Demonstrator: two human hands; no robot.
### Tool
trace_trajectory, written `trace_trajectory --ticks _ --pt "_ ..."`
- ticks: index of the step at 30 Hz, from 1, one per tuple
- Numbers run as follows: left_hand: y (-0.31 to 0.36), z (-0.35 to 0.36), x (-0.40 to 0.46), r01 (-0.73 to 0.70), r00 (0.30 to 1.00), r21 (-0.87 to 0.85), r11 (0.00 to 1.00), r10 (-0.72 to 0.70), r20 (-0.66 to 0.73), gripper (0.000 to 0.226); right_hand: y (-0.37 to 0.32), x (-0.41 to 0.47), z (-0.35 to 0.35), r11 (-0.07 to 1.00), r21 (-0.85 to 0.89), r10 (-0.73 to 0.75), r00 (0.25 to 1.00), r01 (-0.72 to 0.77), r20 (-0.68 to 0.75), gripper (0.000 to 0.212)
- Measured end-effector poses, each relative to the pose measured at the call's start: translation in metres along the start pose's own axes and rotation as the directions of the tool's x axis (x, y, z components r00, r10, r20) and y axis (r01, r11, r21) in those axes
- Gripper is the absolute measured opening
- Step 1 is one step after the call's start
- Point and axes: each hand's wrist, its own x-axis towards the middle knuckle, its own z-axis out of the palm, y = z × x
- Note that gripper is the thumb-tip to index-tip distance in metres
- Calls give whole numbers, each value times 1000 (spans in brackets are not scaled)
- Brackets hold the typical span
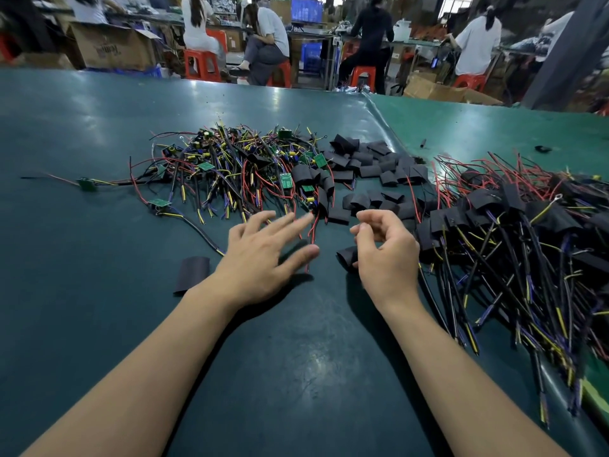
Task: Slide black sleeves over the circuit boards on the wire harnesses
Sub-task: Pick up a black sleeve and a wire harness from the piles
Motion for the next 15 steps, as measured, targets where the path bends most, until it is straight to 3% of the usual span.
trace_trajectory --ticks 3,8,11,15 --pt "3 1 1 1 998 33 999 -2 57 70 -1 -1 -1 1000 -4 -2 1000 2 14 18" --pt "7 -5 1 71 984 73 995 -58 -168 41 -3 -2 -4 1000 7 21 999 -21 24 19" --pt "4 -7 0 173 943 -18 985 -171 -285 25 -2 -2 -4 999 12 33 999 -33 34 19" --pt "3 -4 3 284 904 -137 949 -312 -292 19 -1 -1 -3 999 8 32 999 -32 35 18"
